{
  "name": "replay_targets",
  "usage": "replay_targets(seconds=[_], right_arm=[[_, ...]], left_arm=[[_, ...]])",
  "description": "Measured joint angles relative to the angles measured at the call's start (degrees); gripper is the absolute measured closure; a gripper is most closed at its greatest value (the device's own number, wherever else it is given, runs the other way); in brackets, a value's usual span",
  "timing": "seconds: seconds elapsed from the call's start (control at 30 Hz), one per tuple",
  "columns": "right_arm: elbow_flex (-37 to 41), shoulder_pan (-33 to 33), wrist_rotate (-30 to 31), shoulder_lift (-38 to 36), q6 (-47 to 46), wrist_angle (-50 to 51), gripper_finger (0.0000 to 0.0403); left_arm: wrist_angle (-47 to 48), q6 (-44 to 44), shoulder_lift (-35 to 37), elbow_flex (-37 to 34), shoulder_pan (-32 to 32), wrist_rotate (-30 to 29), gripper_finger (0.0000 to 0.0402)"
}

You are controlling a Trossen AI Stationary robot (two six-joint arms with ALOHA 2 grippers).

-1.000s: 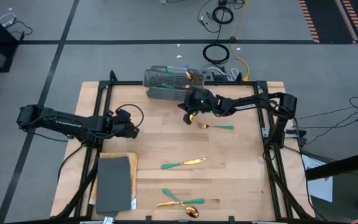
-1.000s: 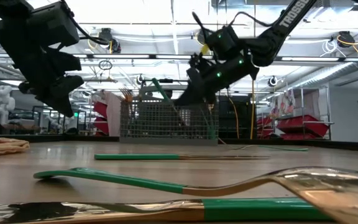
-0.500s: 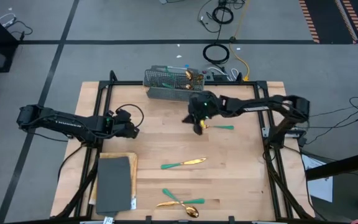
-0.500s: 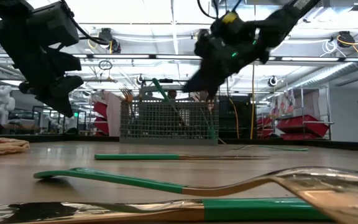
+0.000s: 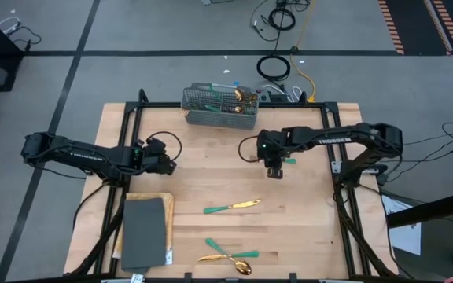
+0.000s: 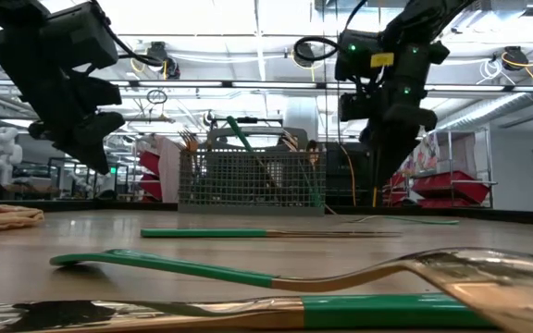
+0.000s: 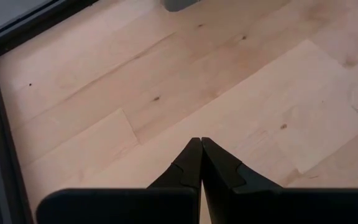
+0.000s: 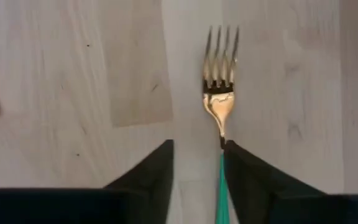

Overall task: Sort silverware
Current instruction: Put the green fork into the gray silverware basket

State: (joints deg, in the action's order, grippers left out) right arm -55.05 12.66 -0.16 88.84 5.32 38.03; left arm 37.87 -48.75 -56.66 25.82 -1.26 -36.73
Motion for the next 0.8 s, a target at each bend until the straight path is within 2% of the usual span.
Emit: replay_targets(seconds=[0.1, 0.2, 0.5, 0.67, 0.73, 0.8], right_arm=[[0.0, 0.0, 0.2, 0.4, 0.3, -0.7, 0.0236], [0.0, 0.1, 0.3, 1.3, 0.3, -1.0, 0.0214], [0.0, 0.7, 0.5, 9.5, 1.8, -2.4, 0.0219], [-0.5, 1.2, 3.6, 14.1, 2.7, -3.2, 0.0250], [-0.6, 1.2, 4.0, 14.9, 3.3, -3.2, 0.0284], [-0.5, 1.1, 3.4, 15.1, 3.8, -3.2, 0.0336]], left_arm=[[0.0, -0.2, 0.0, 0.0, 0.0, 0.0, 0.0391], [-0.1, -0.3, 0.0, 0.0, 0.0, 0.0, 0.0391], [-0.1, -0.3, 0.0, 0.0, 0.0, 0.0, 0.0391], [-0.1, -0.3, 0.0, 0.0, 0.0, 0.0, 0.0391], [0.0, -0.3, 0.0, 0.0, 0.0, 0.0, 0.0391], [0.1, -0.3, 0.0, 0.0, 0.0, 0.0, 0.0391]])
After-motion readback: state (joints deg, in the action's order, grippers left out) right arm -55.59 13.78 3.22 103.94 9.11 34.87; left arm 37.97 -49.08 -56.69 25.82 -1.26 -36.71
